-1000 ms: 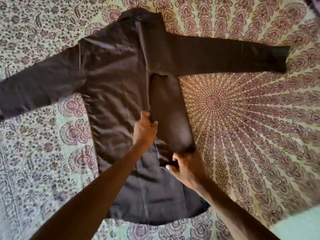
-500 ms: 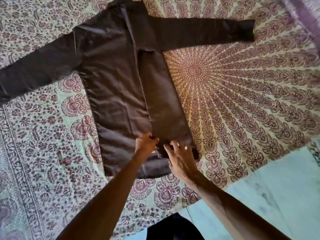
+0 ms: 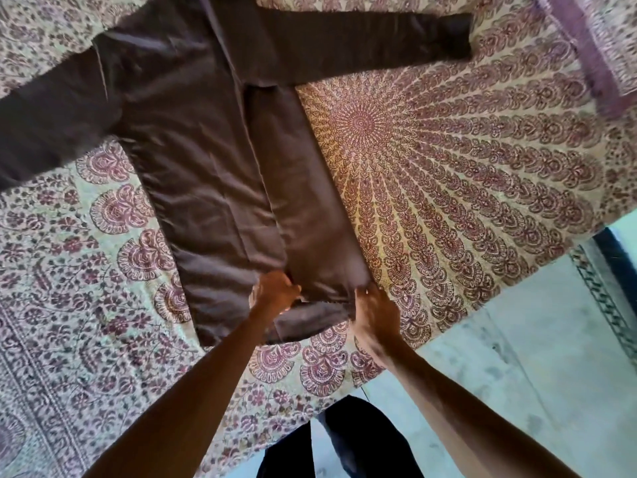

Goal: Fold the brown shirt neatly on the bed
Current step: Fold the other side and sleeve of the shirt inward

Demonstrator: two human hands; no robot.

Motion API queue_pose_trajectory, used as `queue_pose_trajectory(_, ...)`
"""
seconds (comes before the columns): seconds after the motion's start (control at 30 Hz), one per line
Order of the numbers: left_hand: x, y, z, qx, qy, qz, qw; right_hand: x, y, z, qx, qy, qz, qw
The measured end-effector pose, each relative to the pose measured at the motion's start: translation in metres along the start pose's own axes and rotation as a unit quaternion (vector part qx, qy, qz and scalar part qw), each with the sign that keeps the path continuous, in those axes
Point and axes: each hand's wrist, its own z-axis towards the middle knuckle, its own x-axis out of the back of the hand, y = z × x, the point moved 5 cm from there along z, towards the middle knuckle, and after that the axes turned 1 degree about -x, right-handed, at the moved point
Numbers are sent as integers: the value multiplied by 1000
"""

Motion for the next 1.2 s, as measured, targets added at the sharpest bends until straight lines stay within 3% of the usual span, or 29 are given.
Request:
queue_pose_trajectory(0.07, 23, 26, -3, -28, 64, 81, 994, 23, -3, 22, -11, 26, 10, 1000)
queue_pose_trajectory(0.23, 70, 108, 29, -152, 138, 89, 975, 98, -15, 120, -21, 92, 36, 995)
queue_pose_trajectory(0.43, 117, 206, 89, -279, 243, 202, 907, 176, -20, 243, -8, 149, -23, 989)
queue_pose_trajectory(0.67, 154, 282, 151, -277, 293, 330, 854, 233, 6, 355, -34, 217, -103, 970)
queue_pose_trajectory(0.83, 171, 289, 188, -234, 357, 469, 773, 256, 36, 414, -78, 248, -135, 956)
queue_pose_trajectory(0.9, 172, 289, 199, -222, 364, 496, 756, 261, 50, 431, -110, 250, -138, 952)
queue_pose_trajectory(1.03, 176, 295, 212, -199, 340, 526, 754, 266, 71, 447, -135, 261, -155, 943)
queue_pose_trajectory(1.2, 190, 292, 210, -165, 304, 461, 817, 251, 81, 431, -103, 298, -142, 938)
